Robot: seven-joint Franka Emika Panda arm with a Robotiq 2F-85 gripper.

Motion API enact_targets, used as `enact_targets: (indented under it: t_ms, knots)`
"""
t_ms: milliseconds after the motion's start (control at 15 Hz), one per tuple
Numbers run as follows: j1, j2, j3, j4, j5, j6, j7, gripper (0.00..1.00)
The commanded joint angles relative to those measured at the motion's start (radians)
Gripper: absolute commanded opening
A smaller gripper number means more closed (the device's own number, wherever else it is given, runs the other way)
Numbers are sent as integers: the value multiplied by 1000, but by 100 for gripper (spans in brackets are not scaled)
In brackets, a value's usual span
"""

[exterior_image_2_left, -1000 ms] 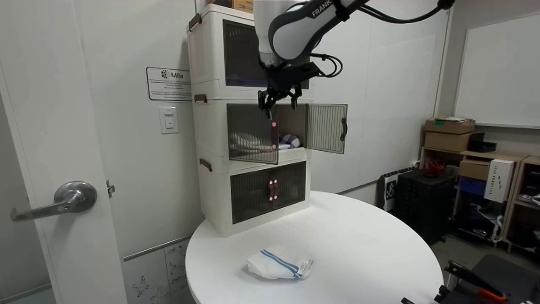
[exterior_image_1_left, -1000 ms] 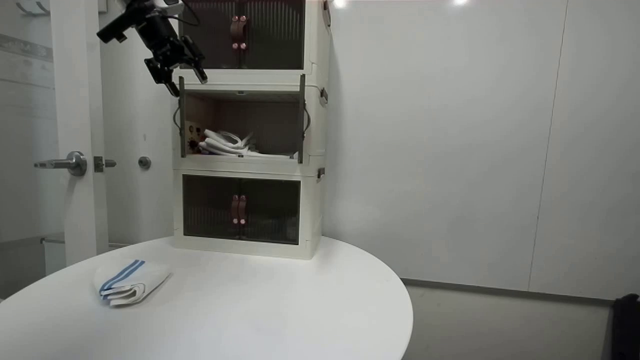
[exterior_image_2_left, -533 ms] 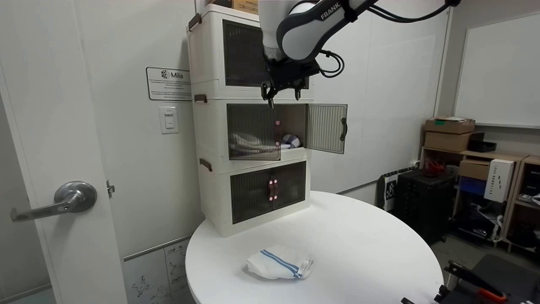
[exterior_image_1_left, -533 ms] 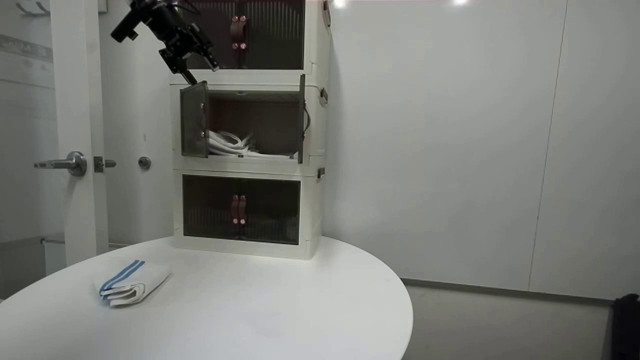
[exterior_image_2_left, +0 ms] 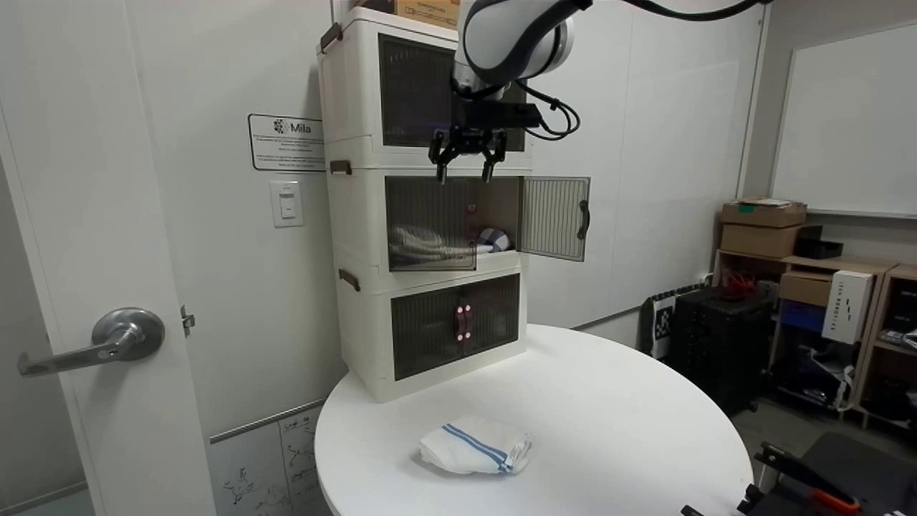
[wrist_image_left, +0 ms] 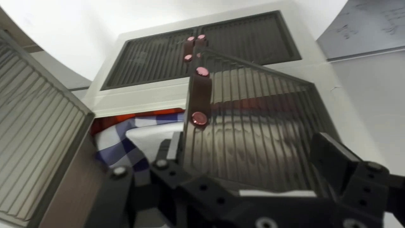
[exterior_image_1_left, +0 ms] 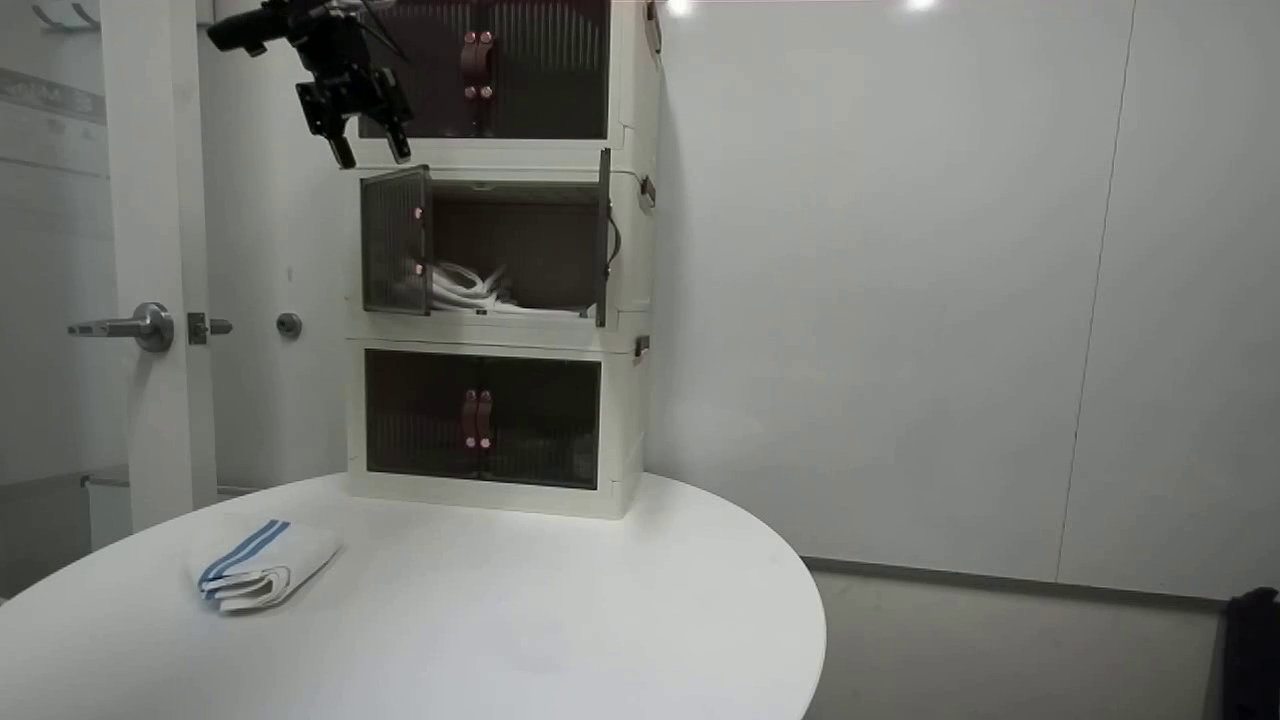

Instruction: Close the left door of the middle shelf

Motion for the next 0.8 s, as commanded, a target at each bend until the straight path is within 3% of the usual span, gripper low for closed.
enact_targets:
  t_ms: [0, 267, 733]
  knots:
    - [-9, 24, 18, 41, 208, -52, -248, 100]
    - [8, 94, -5, 89, 122, -46, -204, 100]
    - [69, 256, -89, 228, -108, 40, 35, 100]
